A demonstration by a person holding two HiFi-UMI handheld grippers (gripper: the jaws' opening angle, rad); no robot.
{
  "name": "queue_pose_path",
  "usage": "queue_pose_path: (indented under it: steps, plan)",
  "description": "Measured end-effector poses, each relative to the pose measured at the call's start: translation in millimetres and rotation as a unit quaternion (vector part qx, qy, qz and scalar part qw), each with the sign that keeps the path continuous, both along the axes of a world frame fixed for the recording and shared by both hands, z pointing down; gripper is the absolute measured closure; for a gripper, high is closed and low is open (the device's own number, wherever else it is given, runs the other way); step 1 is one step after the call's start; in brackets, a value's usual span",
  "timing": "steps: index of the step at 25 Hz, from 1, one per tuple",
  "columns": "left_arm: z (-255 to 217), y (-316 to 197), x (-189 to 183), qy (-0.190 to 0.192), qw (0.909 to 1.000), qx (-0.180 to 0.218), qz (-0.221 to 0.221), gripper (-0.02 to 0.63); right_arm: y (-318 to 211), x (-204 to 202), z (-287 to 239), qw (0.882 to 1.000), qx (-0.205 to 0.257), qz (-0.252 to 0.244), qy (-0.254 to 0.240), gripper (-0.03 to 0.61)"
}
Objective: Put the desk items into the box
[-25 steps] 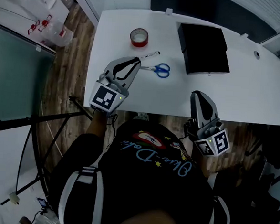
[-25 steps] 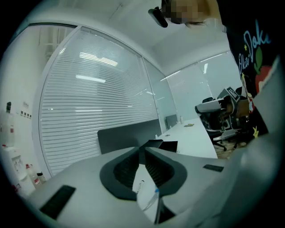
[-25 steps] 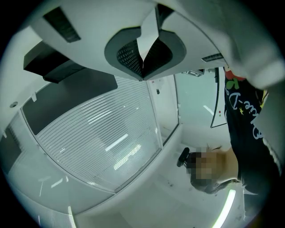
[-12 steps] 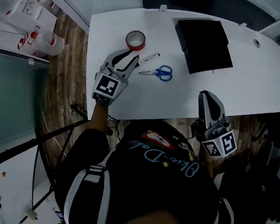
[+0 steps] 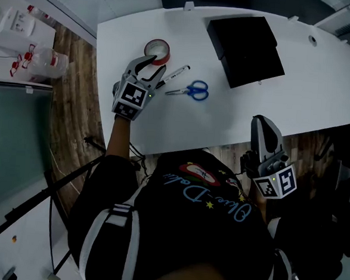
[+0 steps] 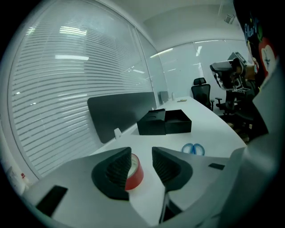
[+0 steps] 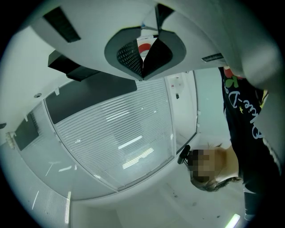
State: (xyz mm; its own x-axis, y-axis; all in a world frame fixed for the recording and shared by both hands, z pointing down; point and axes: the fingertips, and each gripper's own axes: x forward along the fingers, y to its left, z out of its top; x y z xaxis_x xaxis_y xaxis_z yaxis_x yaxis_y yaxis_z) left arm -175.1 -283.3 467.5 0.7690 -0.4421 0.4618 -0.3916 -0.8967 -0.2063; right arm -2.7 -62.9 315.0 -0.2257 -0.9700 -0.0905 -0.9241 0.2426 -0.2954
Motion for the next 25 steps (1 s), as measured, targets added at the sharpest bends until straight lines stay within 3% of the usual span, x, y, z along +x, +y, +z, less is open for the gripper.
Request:
queue_pose_path:
  steps: [5,13,21,25]
  plan:
    - [32.2,-13.3,2.7,-0.080,0.9964,-0.016,0.025,0.471,4.4,7.0,0.7,1.000,-0.008,0.020,0.003,0.548]
    - [62.0,-21.8,11.4,-0.118,0.9916,-0.044,0.027,0.442,9.9,16.6,5.4,0.998,-0.022,0.050,0.003,0.548]
    - [78.2,-32.0,11.9,-0.193,0.9800,-0.021,0.043,0.442,14.0,21.3,5.4,0.997,-0.020,0.073,0.003,0.548]
    - [82.8,-35.1,14.5,-0.211,0.9760,-0.018,0.052,0.442,16.1,23.0,6.6,0.996,-0.022,0.081,0.003,0.548]
